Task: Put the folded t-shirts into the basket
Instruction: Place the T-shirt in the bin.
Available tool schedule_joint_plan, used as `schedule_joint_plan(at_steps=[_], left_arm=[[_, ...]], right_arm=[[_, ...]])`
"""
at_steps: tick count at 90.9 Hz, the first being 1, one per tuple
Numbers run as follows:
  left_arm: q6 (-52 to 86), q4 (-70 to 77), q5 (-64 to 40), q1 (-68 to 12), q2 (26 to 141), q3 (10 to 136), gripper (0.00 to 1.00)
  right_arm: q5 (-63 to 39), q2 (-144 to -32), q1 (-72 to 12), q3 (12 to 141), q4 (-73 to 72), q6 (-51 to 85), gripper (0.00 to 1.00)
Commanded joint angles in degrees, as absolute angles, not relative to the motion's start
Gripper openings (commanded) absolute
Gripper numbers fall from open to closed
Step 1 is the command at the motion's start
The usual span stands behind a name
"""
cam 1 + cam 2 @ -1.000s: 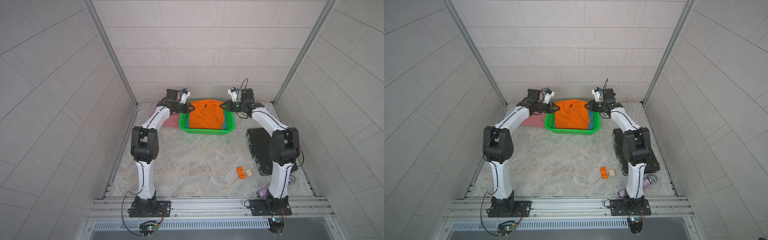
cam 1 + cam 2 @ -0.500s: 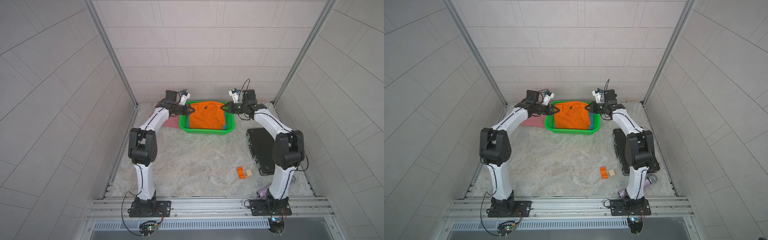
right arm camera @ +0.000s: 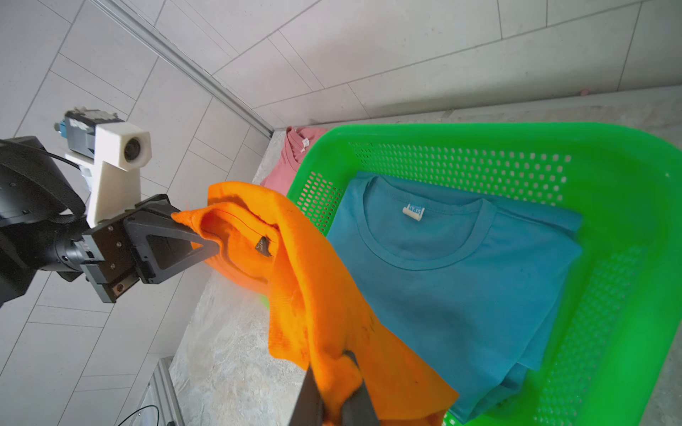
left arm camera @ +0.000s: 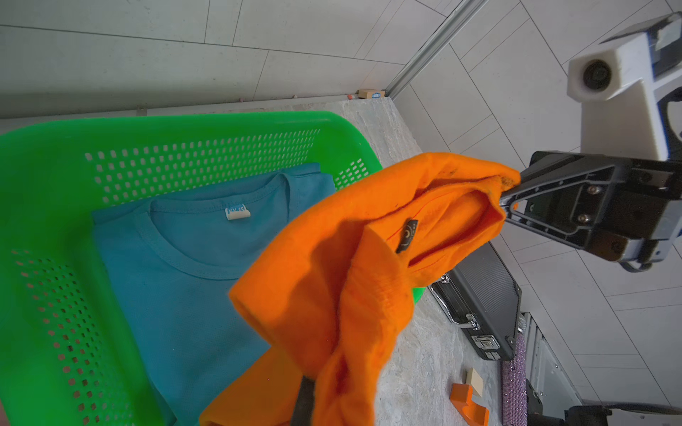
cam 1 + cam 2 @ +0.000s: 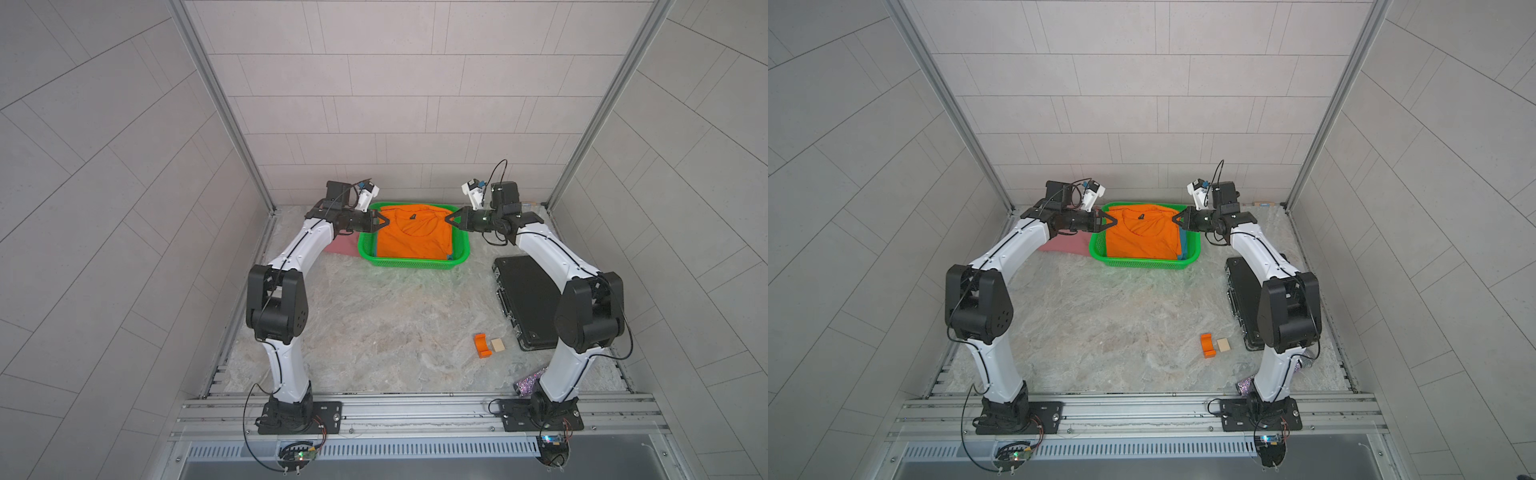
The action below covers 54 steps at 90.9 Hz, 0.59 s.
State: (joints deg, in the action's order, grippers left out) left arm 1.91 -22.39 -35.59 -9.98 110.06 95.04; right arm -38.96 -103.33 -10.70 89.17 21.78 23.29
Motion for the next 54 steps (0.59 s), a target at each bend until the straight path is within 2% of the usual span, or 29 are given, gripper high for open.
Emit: schedule_joint_plan(at_steps=[1, 54], left_arm=[[1.53, -22.54, -36.25, -9.67, 111.34, 94.75, 0.00], [0.22, -23.21, -35.09, -9.38, 120.73, 100.79, 0.00]], right_arm=[[-39.50, -103.56, -10.24, 89.08, 20.68, 22.29, 0.00], [-40.17, -112.31, -9.14, 95.32, 20.92, 22.47, 0.00]])
